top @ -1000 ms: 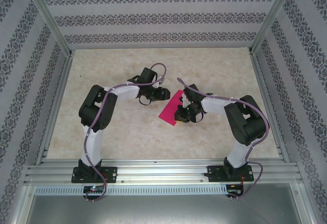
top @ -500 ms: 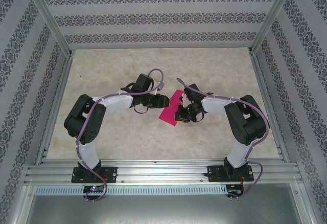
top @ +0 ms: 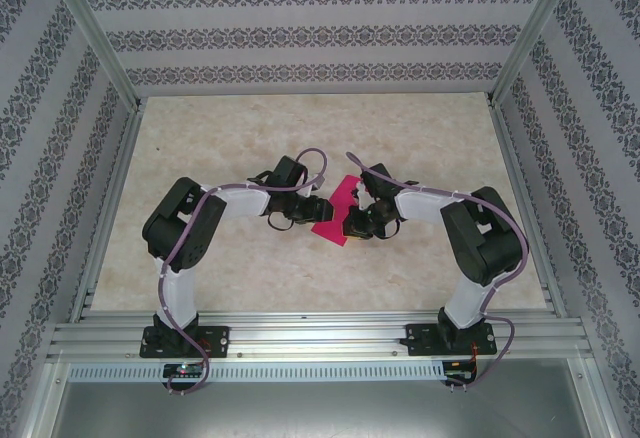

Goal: Fold a paper plane with a square sheet of paper (fold left side to right side)
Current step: Hold the square sheet of paper at the center of the table, then fold the square sheet of paper in half at the center of the table.

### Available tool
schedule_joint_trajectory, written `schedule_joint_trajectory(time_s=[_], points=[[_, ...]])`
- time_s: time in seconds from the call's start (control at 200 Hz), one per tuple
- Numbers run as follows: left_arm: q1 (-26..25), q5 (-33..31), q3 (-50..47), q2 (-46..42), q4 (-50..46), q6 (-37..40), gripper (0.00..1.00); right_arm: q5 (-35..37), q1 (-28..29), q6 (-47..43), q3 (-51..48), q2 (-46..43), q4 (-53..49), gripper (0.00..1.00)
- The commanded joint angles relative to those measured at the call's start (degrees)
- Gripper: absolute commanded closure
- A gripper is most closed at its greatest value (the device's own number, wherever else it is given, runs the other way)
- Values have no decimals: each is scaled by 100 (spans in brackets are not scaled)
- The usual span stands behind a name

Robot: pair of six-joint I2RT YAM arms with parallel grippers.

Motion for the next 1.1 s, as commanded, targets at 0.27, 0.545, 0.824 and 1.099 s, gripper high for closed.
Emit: schedule_joint_trajectory(time_s=[0.27, 0.545, 0.824, 1.099], points=[[-255, -538, -71, 186, -492, 291, 55, -1, -578, 1039, 647, -592, 771, 89], [-360, -758, -49, 215, -606, 283, 55, 263, -336, 1591, 1441, 415, 1134, 91], [-423, -853, -33, 246, -693, 296, 55, 204, -111, 1652, 1843, 1138, 1180, 91], [-432, -892, -81, 230, -714, 292, 55, 447, -92, 1541, 1941, 1573, 1181, 91]])
